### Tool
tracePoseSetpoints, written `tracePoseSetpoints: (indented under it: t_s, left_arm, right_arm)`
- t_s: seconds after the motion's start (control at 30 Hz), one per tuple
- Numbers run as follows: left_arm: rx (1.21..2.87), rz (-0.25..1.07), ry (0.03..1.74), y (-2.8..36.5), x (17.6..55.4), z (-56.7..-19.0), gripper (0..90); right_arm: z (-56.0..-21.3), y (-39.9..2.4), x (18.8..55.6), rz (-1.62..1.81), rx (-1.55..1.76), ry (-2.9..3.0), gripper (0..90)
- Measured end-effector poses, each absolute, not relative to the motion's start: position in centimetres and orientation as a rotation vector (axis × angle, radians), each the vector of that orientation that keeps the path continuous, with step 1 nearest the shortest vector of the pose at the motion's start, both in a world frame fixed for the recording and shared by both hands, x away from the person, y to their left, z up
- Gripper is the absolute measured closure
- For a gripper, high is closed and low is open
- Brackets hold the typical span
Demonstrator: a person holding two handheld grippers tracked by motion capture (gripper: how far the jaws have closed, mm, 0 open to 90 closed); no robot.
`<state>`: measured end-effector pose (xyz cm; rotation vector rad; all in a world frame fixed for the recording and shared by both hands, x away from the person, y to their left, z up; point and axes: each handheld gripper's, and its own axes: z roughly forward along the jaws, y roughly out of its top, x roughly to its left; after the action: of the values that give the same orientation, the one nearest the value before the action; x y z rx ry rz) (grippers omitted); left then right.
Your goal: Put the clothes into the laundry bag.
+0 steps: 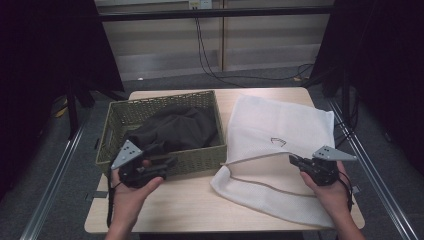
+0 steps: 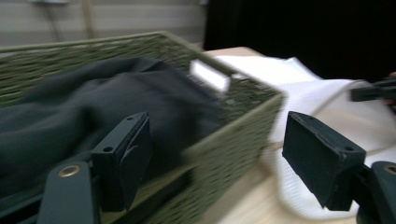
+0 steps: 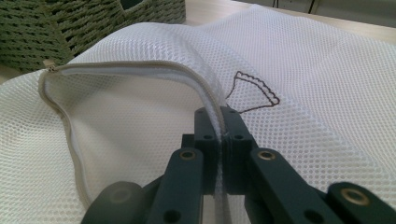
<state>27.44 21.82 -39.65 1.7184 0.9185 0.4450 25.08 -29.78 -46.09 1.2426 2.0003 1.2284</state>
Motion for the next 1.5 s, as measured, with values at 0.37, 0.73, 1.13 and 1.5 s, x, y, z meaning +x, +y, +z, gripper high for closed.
tracePoseSetpoints:
  t_s: [0.37, 0.73, 1.13, 1.5]
  left_arm:
    - [1.73, 0.532, 1.036, 24.5, 29.3, -41.8, 50.8]
    - [1.704, 0.413, 1.084, 26.0, 31.8, -40.1, 90.0]
    - [1.851, 0.454, 1.14, 26.6, 40.3, -37.2, 86.8]
    - [1.901, 0.212, 1.196, 27.5, 44.3, -40.1, 27.2]
  right_arm:
    - [-46.4, -29.6, 25.3, 1.217, 1.239, 2.019, 86.8]
    - [-46.4, -29.4, 25.4, 1.217, 1.233, 2.022, 86.8]
    - [-46.5, -29.1, 25.6, 1.226, 1.227, 2.03, 86.9]
    - [-46.7, -29.1, 25.7, 1.223, 1.227, 2.043, 86.9]
